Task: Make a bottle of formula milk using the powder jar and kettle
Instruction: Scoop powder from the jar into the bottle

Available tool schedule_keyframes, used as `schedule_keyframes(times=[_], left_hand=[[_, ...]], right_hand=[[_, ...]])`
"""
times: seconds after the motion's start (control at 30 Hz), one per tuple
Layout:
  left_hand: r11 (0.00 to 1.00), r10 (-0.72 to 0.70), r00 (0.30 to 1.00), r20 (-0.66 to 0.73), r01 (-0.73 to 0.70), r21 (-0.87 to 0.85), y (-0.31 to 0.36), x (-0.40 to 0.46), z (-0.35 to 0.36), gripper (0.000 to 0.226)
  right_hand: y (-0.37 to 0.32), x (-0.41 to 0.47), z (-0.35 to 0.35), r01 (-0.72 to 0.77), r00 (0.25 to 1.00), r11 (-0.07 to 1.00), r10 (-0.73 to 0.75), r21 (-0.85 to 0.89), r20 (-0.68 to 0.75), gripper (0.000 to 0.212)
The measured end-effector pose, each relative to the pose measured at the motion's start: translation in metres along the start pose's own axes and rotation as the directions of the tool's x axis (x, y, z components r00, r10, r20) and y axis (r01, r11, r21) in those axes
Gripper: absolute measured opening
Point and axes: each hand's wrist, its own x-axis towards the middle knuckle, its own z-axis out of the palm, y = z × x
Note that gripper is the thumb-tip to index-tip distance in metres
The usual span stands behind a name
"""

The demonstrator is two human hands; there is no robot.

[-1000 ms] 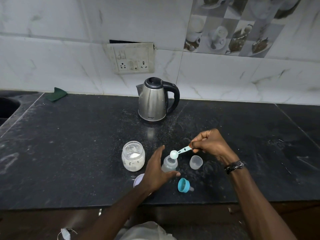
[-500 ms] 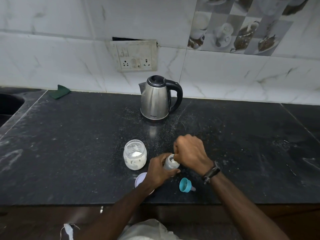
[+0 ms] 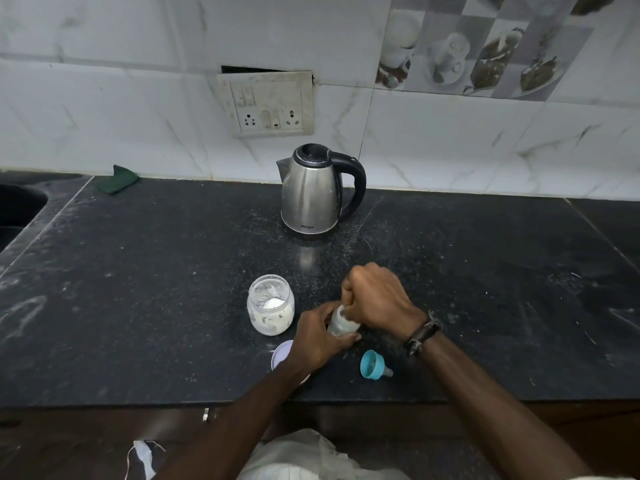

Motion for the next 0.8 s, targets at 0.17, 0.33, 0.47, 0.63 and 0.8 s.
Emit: schedule_keyframes(times=[0.17,0.33,0.47,0.63,0.8], left_hand=[[1.000,0.007,1.000,0.015,-0.007,0.003,-0.002,0.001,0.000,0.048],[1.000,0.006,1.000,0.006,-0.006,-0.001,-0.003,0.001,0.000,0.051],[1.000,0.018,1.000,0.007,-0.018,-0.014,-0.005,0.002,0.001,0.049],[1.000,0.001,1.000,0.018,-0.001,-0.028,-0.006,0.002,0.001,0.052],[0.999,0.001,1.000,0.014,-0.001,-0.036,-0.005,0.002,0.001,0.054]], right_hand=[[-0.004,-0.006,-0.001,0.003,1.000,0.999,-0.003,0.046,0.010,0.007],[-0.005,-0.005,-0.005,-0.009,1.000,1.000,0.009,-0.013,-0.013,0.009],[-0.003,-0.003,-0.011,-0.067,0.998,0.994,0.064,0.090,0.029,0.008],[-0.005,-0.007,-0.013,-0.056,0.998,0.994,0.053,0.089,0.036,0.009],[-0.003,-0.003,-0.014,-0.085,0.996,0.996,0.085,0.001,0.000,0.009]])
